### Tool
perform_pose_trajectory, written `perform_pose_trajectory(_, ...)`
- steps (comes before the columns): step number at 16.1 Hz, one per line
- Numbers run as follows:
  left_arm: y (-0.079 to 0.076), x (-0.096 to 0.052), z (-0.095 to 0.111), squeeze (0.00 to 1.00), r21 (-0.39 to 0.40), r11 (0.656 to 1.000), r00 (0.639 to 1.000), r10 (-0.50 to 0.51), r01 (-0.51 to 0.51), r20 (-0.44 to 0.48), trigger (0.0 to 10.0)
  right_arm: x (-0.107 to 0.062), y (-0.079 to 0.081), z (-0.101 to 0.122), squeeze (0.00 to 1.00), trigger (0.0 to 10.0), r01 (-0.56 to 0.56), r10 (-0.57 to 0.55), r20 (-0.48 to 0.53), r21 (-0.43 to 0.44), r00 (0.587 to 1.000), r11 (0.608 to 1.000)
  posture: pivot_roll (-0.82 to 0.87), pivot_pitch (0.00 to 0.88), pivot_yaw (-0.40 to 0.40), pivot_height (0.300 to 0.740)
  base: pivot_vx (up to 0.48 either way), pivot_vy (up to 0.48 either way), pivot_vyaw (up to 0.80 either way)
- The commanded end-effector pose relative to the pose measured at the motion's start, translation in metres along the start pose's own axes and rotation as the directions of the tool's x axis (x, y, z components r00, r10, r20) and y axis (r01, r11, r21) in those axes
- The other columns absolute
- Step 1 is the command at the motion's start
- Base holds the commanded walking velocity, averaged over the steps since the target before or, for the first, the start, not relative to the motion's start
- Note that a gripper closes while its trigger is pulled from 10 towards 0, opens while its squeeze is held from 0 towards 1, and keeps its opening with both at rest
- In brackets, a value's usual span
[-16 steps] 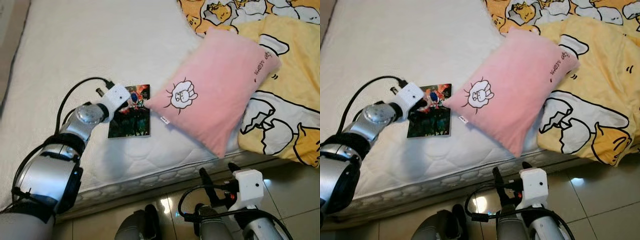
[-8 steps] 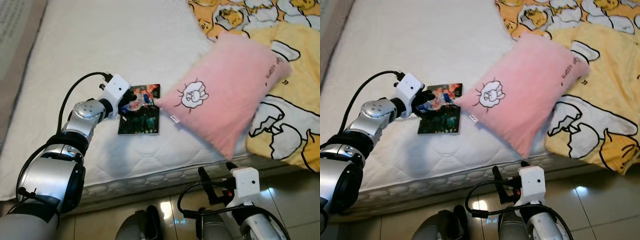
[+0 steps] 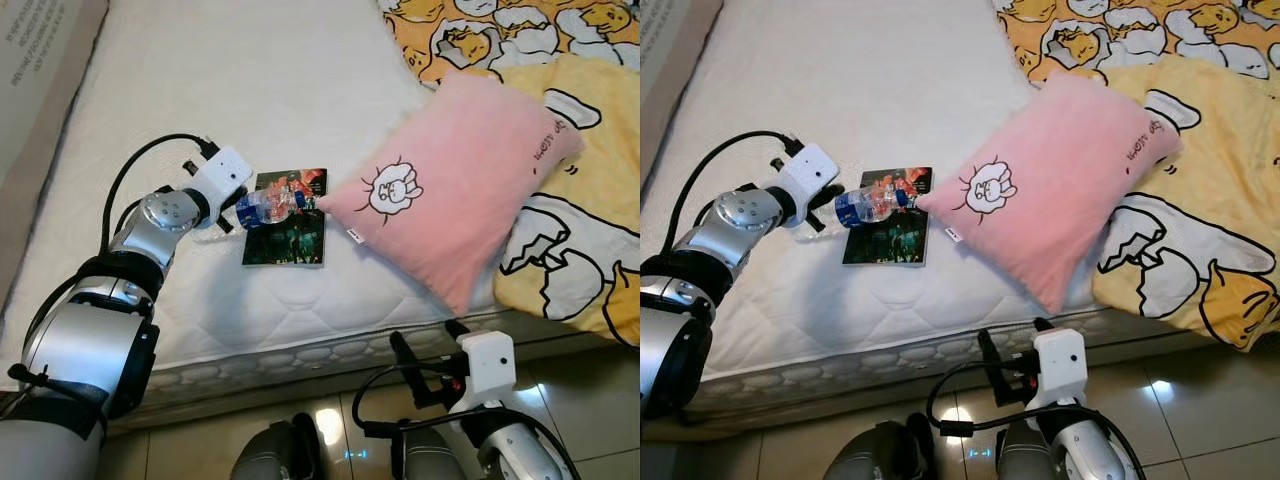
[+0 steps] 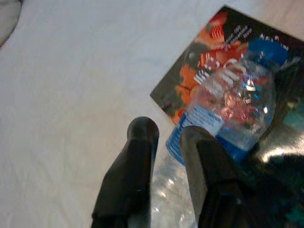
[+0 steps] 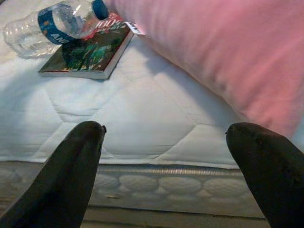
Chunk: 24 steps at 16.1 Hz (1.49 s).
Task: Clean up the room
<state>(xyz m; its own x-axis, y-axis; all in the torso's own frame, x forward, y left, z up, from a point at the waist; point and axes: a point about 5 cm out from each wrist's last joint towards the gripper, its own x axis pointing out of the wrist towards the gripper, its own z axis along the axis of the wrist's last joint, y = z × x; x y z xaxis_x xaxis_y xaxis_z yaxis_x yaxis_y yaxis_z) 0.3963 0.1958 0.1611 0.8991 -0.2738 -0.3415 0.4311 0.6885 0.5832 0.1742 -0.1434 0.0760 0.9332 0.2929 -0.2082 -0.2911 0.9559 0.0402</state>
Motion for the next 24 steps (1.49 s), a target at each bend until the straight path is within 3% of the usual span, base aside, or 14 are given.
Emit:
perform_pose_trajectory(1,0.004,-0.001,-0.001,1.00,0.003,1.000,1.000,0.003,-0.003,-0.031,10.0,-0.002,0.003,-0.001,0.00,10.0,-0.023,0.023,-0.008,0.018,1.000,1.000,-0.25,0.158,0.124,0.740,0.000,0.000,0.00)
perform_pose_trajectory(4,0.002,0.002,0.008,1.00,-0.024,0.998,0.999,-0.052,0.052,-0.012,10.0,-0.007,0.005,-0.003,0.00,10.0,-0.022,0.023,-0.019,0.023,1.000,0.999,-0.26,0.164,0.128,0.740,0.000,0.000,0.00)
perform_pose_trajectory(9,-0.006,0.004,0.008,1.00,0.008,0.995,0.995,-0.100,0.100,-0.026,10.0,-0.010,0.010,-0.004,0.00,10.0,-0.017,0.018,-0.023,0.043,1.000,0.999,-0.27,0.182,0.135,0.740,0.000,0.000,0.00)
perform_pose_trajectory(11,-0.009,0.005,0.007,1.00,0.039,0.993,0.993,-0.108,0.110,-0.041,10.0,-0.011,0.011,-0.005,0.00,10.0,-0.016,0.017,-0.024,0.046,1.000,0.999,-0.27,0.188,0.136,0.740,0.000,0.000,0.00)
perform_pose_trajectory(12,-0.014,0.006,0.005,1.00,0.094,0.986,0.989,-0.132,0.138,-0.065,10.0,-0.013,0.012,-0.005,0.00,10.0,-0.012,0.014,-0.027,0.050,1.000,0.999,-0.27,0.198,0.140,0.740,0.000,0.000,0.00)
perform_pose_trajectory(17,-0.020,0.008,0.009,1.00,0.108,0.974,0.979,-0.191,0.198,-0.071,10.0,-0.018,0.014,-0.007,0.00,10.0,-0.003,0.005,-0.034,0.058,0.999,0.998,-0.28,0.213,0.146,0.740,0.000,0.000,0.00)
perform_pose_trajectory(21,-0.029,0.011,0.006,1.00,0.179,0.966,0.977,-0.167,0.189,-0.132,10.0,-0.028,0.023,-0.007,0.00,10.0,-0.024,0.026,-0.047,0.054,0.999,0.998,-0.30,0.249,0.153,0.740,0.000,0.000,0.00)
perform_pose_trajectory(24,-0.027,0.012,0.005,1.00,0.221,0.965,0.982,-0.107,0.141,-0.158,10.0,-0.036,0.026,-0.004,0.00,10.0,-0.031,0.034,-0.047,0.050,0.998,0.998,-0.32,0.274,0.152,0.740,0.000,0.000,0.00)
